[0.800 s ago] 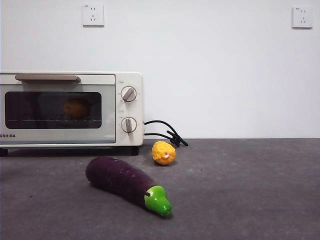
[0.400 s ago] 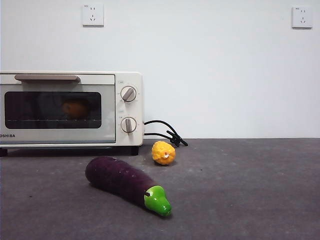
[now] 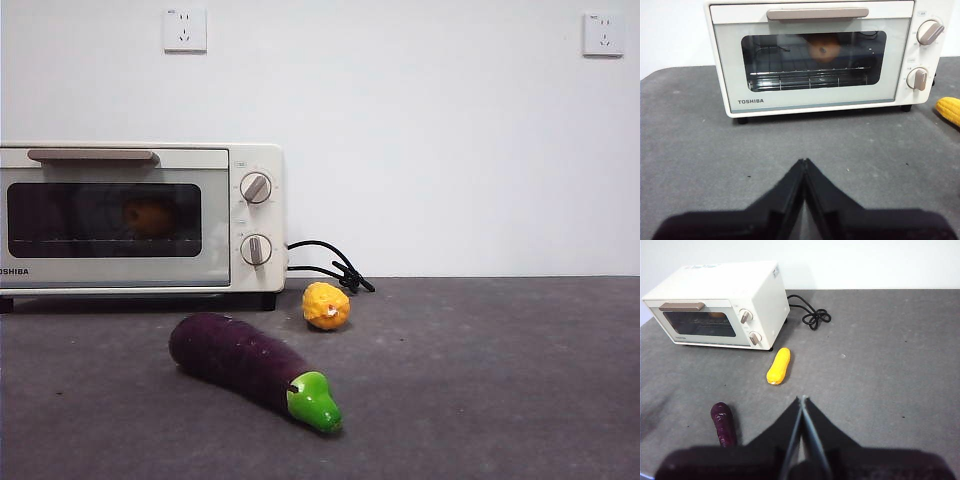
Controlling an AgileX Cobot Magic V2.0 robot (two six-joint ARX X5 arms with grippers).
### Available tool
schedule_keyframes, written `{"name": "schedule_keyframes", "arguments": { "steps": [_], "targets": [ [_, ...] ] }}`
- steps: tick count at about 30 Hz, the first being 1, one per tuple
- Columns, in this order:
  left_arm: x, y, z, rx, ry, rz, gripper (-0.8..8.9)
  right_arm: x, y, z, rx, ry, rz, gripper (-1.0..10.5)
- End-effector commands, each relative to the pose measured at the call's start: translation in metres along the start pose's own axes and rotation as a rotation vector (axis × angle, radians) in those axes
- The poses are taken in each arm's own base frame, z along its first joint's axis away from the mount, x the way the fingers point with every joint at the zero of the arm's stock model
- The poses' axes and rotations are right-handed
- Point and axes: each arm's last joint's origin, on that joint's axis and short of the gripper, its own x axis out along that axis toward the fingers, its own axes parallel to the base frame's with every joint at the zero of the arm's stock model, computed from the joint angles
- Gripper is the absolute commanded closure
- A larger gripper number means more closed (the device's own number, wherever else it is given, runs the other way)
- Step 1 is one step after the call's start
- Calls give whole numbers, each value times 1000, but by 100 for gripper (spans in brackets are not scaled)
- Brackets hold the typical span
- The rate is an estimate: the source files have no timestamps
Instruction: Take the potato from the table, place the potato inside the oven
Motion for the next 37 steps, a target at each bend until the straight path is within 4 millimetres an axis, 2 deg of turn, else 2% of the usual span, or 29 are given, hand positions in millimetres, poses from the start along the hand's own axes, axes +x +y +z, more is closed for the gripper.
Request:
{"name": "schedule_keyframes", "arguments": {
  "steps": [1, 37],
  "targets": [
    [1, 0, -6, 16, 35, 6, 817, 1, -1, -2, -13, 11, -13, 945],
    [1, 0, -6, 59, 38, 1, 817, 0, -1, -2, -13, 11, -13, 945]
  ]
}}
